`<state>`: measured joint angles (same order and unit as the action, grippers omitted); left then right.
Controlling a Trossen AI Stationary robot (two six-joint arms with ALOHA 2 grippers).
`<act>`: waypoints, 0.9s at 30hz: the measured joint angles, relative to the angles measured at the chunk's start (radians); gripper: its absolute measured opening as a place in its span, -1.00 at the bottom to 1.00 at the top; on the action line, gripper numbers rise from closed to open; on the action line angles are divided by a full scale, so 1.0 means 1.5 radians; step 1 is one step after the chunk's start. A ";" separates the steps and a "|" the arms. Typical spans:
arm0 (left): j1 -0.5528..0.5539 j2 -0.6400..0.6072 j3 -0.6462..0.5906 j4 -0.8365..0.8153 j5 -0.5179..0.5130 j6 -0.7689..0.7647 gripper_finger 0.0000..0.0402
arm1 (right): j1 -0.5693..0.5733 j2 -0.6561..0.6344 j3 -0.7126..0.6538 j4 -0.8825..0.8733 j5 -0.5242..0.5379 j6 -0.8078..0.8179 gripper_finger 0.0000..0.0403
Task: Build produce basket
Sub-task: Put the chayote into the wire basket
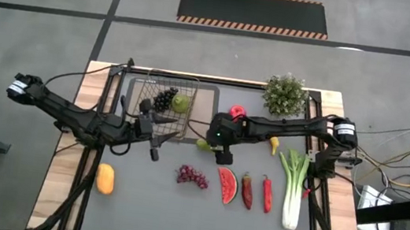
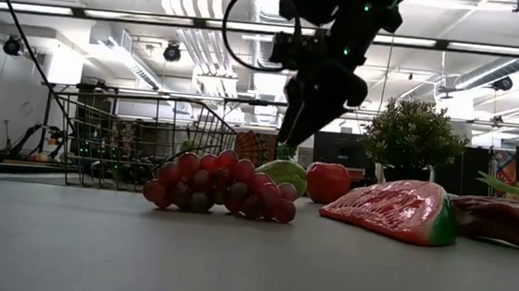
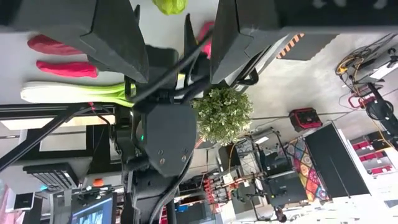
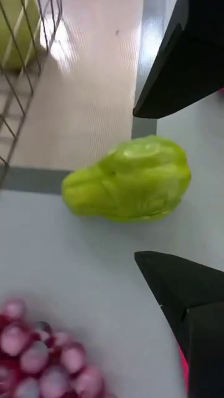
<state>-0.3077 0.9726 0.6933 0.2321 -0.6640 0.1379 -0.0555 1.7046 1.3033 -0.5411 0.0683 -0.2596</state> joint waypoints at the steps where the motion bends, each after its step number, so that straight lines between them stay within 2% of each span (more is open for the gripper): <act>1: 0.000 0.001 0.000 -0.002 0.000 0.000 -0.23 | 0.000 0.007 0.000 0.001 -0.004 -0.006 0.73; 17: 0.000 0.009 -0.001 0.018 0.000 0.001 -0.23 | -0.012 0.077 0.001 0.030 0.002 -0.032 0.58; 21: 0.000 0.009 -0.001 0.019 0.001 0.001 -0.23 | -0.014 0.076 0.001 0.033 -0.002 -0.037 0.38; 27: 0.000 0.009 -0.001 0.020 0.001 0.001 -0.23 | -0.020 0.076 0.001 0.031 -0.006 -0.032 -0.03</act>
<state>-0.3077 0.9867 0.6917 0.2616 -0.6628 0.1387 -0.0852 1.8183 1.3041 -0.4946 0.0589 -0.3080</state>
